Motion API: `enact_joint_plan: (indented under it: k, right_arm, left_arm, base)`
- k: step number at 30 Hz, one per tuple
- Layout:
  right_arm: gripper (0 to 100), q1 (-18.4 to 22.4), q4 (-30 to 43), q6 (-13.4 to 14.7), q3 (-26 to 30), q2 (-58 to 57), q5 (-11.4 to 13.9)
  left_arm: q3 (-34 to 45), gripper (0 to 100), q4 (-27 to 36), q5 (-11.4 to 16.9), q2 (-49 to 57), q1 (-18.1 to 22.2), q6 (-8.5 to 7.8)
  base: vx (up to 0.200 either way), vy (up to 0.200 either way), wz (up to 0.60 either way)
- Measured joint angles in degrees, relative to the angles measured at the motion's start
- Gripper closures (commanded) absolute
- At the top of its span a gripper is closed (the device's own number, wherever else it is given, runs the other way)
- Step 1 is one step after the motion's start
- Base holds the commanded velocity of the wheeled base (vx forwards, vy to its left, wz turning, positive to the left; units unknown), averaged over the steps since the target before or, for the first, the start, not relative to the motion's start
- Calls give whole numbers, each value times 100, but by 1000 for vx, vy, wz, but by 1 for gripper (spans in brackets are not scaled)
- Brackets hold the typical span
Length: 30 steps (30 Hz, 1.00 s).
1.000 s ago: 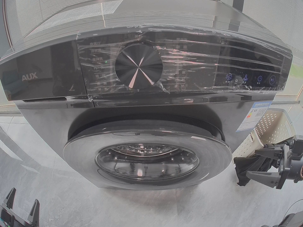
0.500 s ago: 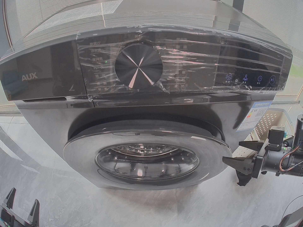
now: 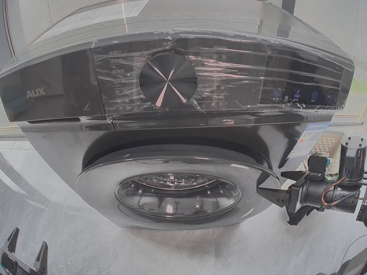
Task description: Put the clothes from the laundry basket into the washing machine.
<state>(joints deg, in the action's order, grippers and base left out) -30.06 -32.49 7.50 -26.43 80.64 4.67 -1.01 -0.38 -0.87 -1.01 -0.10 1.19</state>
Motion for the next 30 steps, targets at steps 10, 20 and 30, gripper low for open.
enact_joint_plan:
  k: [10,20,30]
  right_arm:
    - [0,-447,6,631,-13,135,-233]
    - [0,-758,4,979,141,183,-545]
    - [0,-747,11,908,553,-215,-405]
  left_arm:
    - [0,0,5,0,-2,0,0]
    - [0,0,5,2,0,0,0]
    - [0,0,2,0,0,0,2]
  base:
    - [0,0,0]
    - [0,0,0]
    - [0,0,0]
